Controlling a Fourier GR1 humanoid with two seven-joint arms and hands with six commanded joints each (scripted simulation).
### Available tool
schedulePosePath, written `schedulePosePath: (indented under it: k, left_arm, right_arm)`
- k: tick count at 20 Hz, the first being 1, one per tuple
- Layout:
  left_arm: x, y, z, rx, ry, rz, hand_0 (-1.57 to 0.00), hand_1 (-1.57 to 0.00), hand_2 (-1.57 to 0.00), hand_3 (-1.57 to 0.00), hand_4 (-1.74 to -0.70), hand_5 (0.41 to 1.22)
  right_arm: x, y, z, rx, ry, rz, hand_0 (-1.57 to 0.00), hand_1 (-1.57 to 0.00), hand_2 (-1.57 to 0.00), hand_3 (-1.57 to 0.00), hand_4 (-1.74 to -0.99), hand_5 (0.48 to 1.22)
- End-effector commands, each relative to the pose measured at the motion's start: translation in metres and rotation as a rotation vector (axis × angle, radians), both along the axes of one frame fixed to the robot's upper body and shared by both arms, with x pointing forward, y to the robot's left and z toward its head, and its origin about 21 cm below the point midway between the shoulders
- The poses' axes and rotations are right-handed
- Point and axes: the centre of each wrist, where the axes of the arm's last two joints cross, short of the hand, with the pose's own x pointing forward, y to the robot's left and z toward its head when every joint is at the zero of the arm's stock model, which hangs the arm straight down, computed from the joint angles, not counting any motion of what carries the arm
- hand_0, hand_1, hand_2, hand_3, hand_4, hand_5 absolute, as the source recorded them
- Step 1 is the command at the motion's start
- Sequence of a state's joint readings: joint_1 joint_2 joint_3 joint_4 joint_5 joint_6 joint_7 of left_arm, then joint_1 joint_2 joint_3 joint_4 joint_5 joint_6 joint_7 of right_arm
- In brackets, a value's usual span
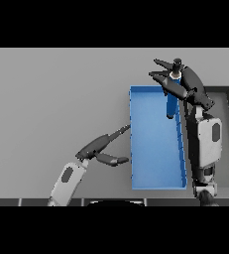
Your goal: Pick up the blue pipe and place it into the blue bin.
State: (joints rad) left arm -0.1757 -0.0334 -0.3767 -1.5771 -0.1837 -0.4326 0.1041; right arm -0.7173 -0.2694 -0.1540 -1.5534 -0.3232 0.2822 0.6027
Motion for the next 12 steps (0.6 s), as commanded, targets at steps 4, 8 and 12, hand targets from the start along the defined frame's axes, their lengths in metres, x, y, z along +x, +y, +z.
schedulePosePath:
  k: [4,8,12]
  left_arm:
    - [-0.002,0.004,-0.003,-0.001,-0.025,-0.002,0.0,0.0,0.0,0.0,-0.93,0.463]
    - [0.001,0.003,0.003,-0.004,-0.037,0.017,0.0,0.0,0.0,0.0,-0.93,0.467]
    - [0.0,0.002,-0.002,0.007,-0.036,0.023,0.0,0.0,0.0,0.0,-0.92,0.478]
  right_arm:
    - [-0.004,-0.012,-0.04,-0.066,0.117,-0.103,-1.57,-1.57,-1.57,-1.57,-1.5,1.221]
    - [-0.01,-0.023,-0.079,-0.1,0.255,-0.217,-1.57,-1.57,-1.57,-1.57,-1.499,1.221]
    - [-0.011,-0.026,-0.109,-0.111,0.405,-0.24,-1.57,-1.57,-1.57,-1.26,-1.546,1.221]
